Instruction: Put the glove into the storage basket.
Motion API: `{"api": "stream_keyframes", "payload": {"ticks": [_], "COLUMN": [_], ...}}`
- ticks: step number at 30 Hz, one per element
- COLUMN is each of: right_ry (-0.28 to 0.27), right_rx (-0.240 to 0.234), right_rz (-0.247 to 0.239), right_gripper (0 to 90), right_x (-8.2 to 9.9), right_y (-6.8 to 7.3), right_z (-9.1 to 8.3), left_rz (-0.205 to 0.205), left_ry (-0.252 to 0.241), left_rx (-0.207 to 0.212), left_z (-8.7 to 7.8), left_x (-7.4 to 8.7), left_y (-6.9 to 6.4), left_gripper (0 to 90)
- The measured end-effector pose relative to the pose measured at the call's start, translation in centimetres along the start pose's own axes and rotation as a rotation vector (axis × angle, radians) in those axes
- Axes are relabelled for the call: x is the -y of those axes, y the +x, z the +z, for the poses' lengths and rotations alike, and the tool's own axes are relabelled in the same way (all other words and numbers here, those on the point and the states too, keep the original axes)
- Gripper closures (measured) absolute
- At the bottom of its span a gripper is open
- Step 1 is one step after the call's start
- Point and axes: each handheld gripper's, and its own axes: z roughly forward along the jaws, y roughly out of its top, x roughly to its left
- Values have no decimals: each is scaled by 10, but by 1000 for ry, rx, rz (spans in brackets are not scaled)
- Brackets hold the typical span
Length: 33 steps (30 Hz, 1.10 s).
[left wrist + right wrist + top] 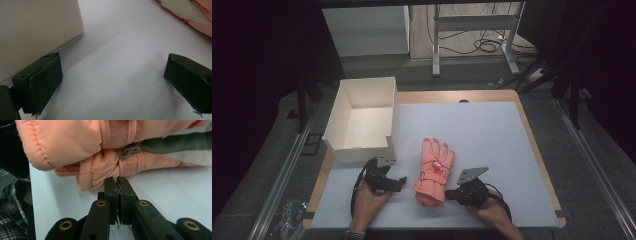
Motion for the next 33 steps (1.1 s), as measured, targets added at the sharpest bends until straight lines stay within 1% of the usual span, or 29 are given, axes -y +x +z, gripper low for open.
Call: {"api": "stream_keyframes", "payload": {"ticks": [3,6,8,11,13,15,18,20,23,24,26,27,28,29,33], "right_ry": [-2,-2,-1,-3,-2,-2,-2,-2,-3,-2,-4,-3,-5,-4,-7], "right_rx": [-9,-14,-19,-25,-26,-25,-26,-25,-21,-20,-17,-16,-16,-14,-12], "right_rz": [3,-4,-8,-8,-12,-19,-19,-22,-26,-28,-33,-32,-37,-36,-41], "right_gripper": [859,859,858,858,858,858,857,857,855,854,853,853,853,853,848], "right_x": [-3,-6,-8,-11,-13,-15,-18,-20,-23,-24,-27,-28,-29,-31,-33], "right_y": [1,3,4,6,7,8,10,11,13,13,14,15,15,16,17], "right_z": [4,8,11,14,17,19,23,26,29,31,34,36,37,38,42], "left_rz": [-4,-9,-10,-10,-15,-16,-25,-30,-28,-33,-54,-55,-69,-73,-68], "left_ry": [-4,-20,-10,5,-6,-13,-2,0,22,22,7,5,7,9,12], "left_rx": [0,-6,-7,-19,-13,-16,-64,-67,-100,-97,-82,-79,-70,-67,-71], "left_z": [0,-3,-7,-13,-20,-25,-28,-28,-28,-28,-28,-27,-27,-27,-26], "left_x": [0,1,2,4,7,10,14,17,22,24,26,27,27,27,27], "left_y": [0,0,1,6,11,15,19,22,27,28,31,31,32,33,32], "left_gripper": [23,49,53,46,42,36,33,34,34,33,27,23,20,17,15]}}
